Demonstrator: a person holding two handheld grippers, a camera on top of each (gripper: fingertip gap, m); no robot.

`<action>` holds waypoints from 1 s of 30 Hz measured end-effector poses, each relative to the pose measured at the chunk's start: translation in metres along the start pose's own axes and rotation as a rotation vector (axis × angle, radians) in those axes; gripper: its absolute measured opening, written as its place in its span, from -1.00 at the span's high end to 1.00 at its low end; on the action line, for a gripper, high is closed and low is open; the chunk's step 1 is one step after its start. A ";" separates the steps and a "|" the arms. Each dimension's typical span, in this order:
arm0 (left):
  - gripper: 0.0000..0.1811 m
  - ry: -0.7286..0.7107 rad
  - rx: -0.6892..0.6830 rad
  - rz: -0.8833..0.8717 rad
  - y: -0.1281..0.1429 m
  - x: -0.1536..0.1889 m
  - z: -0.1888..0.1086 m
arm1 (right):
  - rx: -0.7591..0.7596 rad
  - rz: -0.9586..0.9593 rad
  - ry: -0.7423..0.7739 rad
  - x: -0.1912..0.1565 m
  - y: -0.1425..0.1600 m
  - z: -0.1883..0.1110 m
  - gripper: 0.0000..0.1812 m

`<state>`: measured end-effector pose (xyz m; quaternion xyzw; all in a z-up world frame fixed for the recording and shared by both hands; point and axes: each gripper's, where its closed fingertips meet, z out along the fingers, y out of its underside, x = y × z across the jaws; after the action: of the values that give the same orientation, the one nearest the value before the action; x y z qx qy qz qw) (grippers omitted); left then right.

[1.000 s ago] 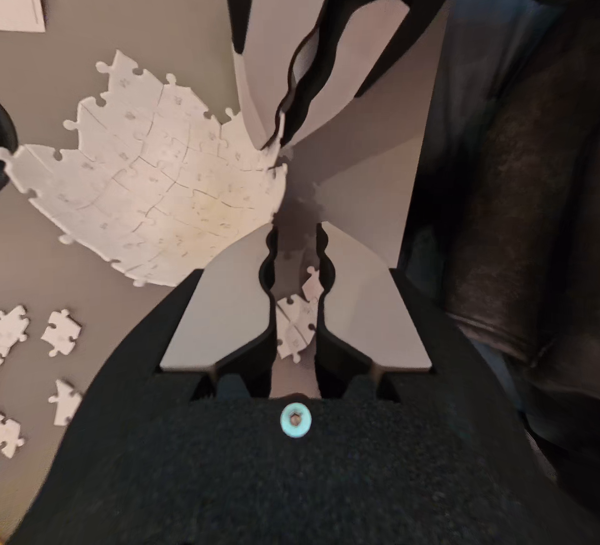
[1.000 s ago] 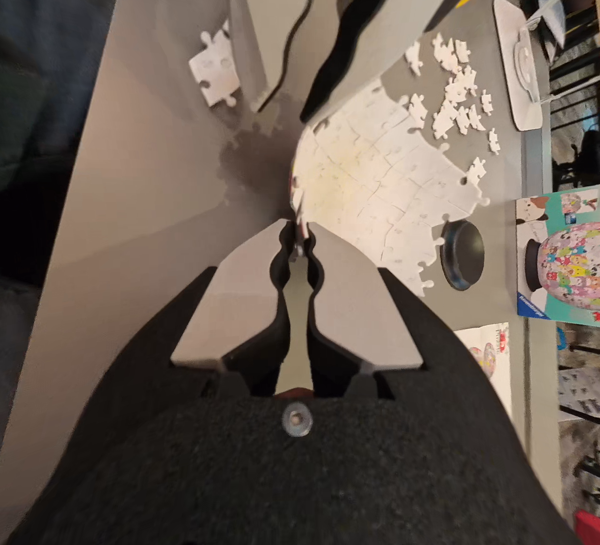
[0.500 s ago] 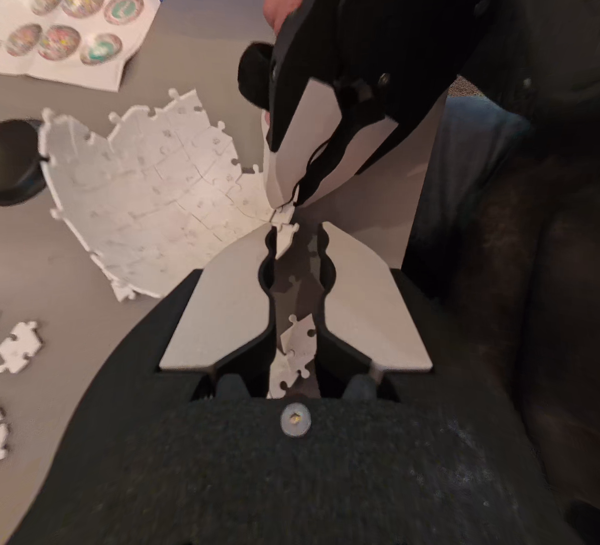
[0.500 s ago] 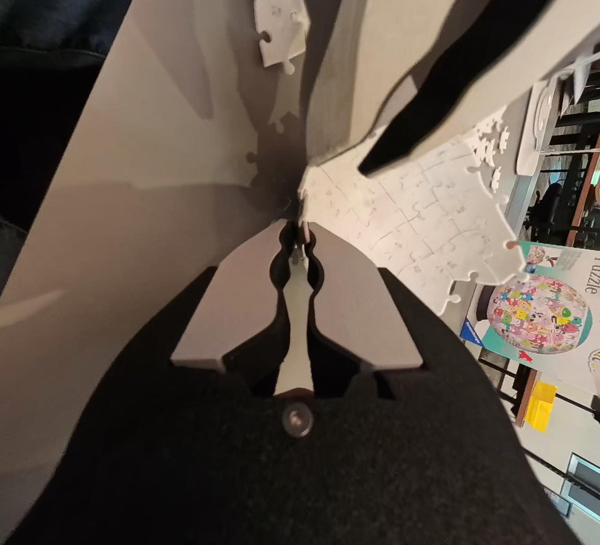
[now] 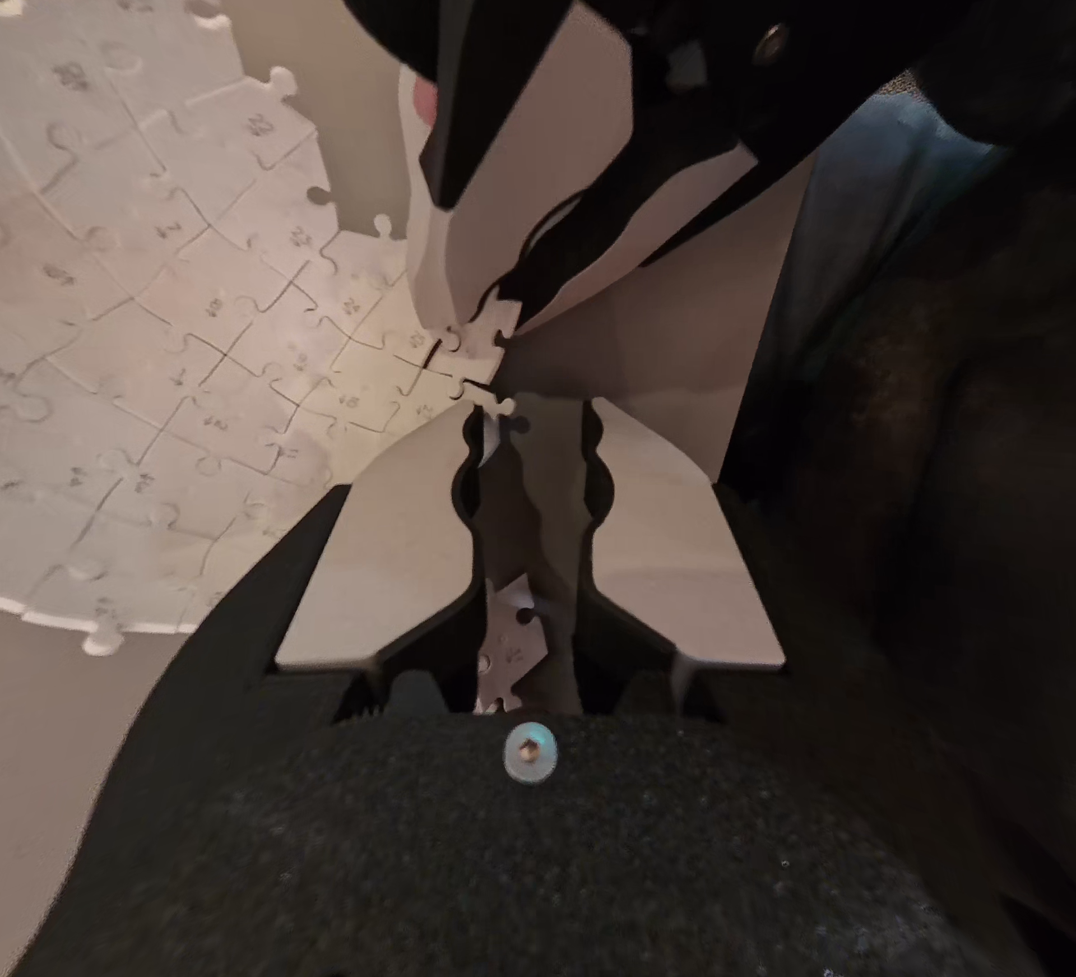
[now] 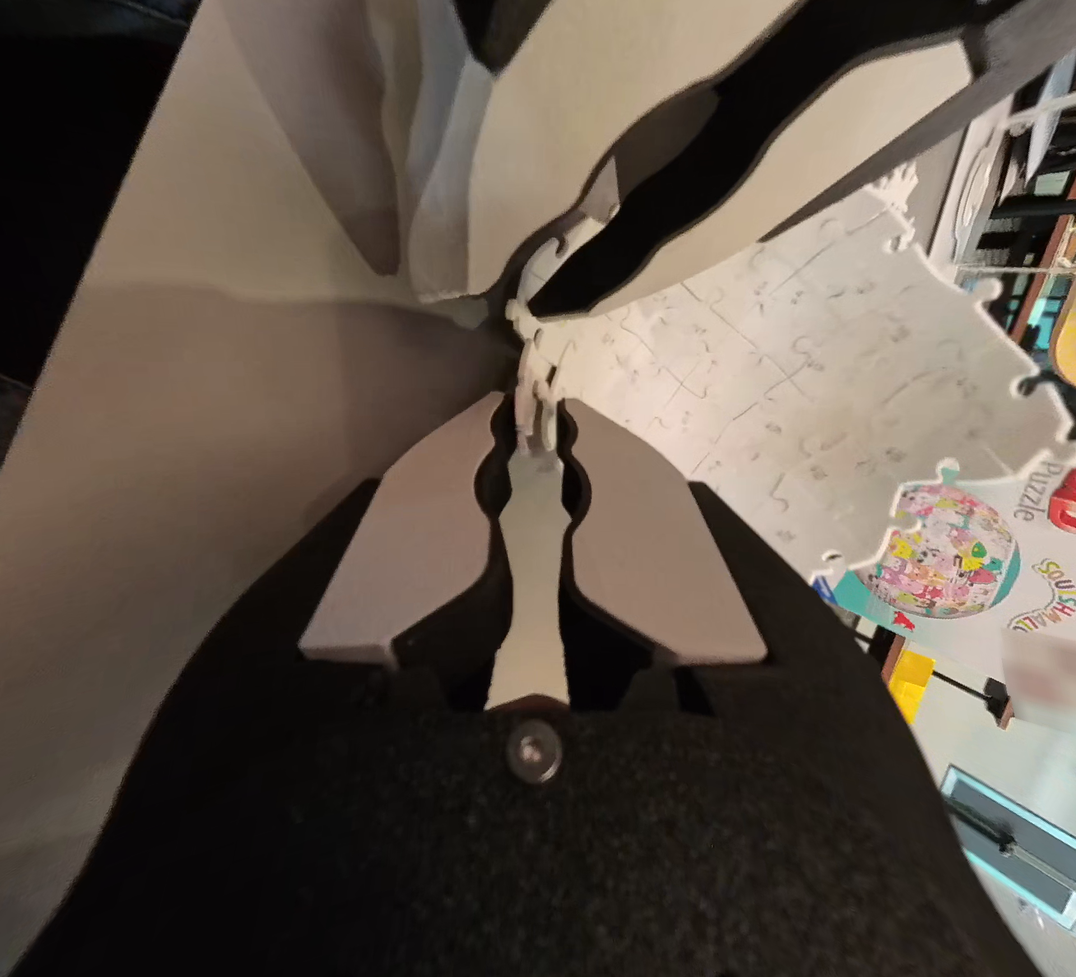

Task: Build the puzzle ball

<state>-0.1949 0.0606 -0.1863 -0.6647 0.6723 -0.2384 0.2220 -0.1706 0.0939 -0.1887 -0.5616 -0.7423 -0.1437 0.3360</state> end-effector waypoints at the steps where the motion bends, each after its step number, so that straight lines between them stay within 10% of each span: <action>1: 0.65 0.003 0.000 -0.005 0.000 0.000 0.000 | -0.007 0.013 0.001 0.000 0.001 -0.001 0.84; 10: 0.63 0.006 -0.011 0.004 -0.002 0.005 0.002 | 0.082 0.216 -0.005 -0.001 0.001 -0.033 0.62; 16: 0.63 0.004 -0.012 0.012 -0.004 0.006 0.003 | 0.146 0.419 -0.006 0.010 -0.010 -0.023 0.99; 30: 0.61 -0.019 -0.013 0.017 -0.001 0.002 -0.002 | 0.081 0.448 -0.044 -0.003 -0.009 0.003 1.00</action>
<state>-0.1951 0.0583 -0.1838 -0.6627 0.6774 -0.2256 0.2260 -0.1792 0.0905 -0.1919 -0.7014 -0.6115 -0.0231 0.3654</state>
